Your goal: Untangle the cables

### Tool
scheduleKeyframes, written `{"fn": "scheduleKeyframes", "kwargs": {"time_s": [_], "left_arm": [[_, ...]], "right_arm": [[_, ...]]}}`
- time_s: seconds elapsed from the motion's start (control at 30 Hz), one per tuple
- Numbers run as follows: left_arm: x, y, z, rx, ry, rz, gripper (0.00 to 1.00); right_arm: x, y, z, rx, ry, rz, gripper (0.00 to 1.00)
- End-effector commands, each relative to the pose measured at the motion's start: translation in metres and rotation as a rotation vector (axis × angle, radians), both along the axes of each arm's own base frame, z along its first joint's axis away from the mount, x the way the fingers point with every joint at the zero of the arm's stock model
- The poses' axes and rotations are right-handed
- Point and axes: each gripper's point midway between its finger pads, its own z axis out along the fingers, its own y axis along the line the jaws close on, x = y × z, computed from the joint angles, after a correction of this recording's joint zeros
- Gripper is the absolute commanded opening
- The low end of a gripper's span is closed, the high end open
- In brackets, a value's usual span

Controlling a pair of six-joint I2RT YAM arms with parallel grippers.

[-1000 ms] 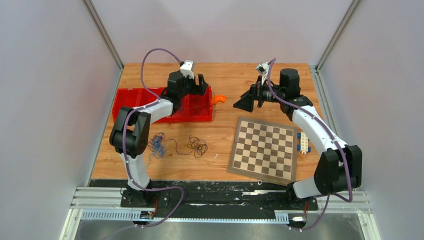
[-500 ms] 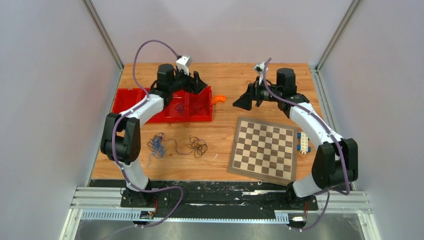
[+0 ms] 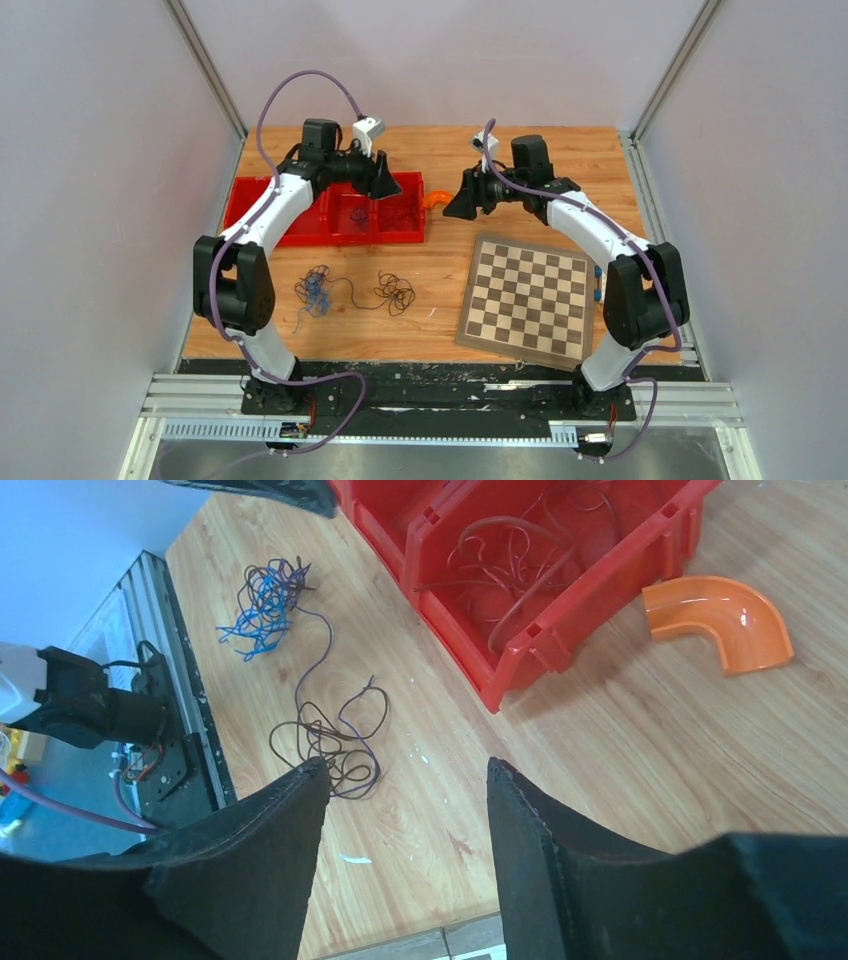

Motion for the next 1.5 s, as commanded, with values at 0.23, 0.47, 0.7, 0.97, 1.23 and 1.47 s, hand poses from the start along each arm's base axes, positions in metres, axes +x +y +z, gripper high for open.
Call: {"fn": "scheduleKeyframes", "kwargs": {"time_s": [0.23,0.47,0.7,0.97,1.23,1.47], "left_arm": [[-0.144,0.049,-0.026,0.211,0.075,-0.225,0.82],[-0.16,0.028,-0.071,0.187,0.243,-0.159,0.84],[-0.183,-0.003,-0.113,0.15,0.423,-0.129,0.79],[-0.176,-0.012,-0.102,0.141,0.447,-0.13,0.1],[-0.209,-0.024,0.022,-0.096,0.193,-0.276,0.0],[-0.233,-0.024,0.091,-0.18,0.067,-0.374,0.0]], "right_arm": [[-0.048,0.012,-0.041,-0.102,0.056,0.133,0.6],[-0.079,0.022,-0.055,-0.117,0.117,0.184,0.62],[-0.089,0.014,-0.053,-0.133,0.083,0.184,0.72],[-0.089,-0.011,-0.008,-0.205,-0.299,0.219,0.97],[-0.118,0.03,0.08,0.053,-0.651,0.311,1.0],[-0.149,0.107,0.112,0.167,-0.861,0.412,1.0]]}}
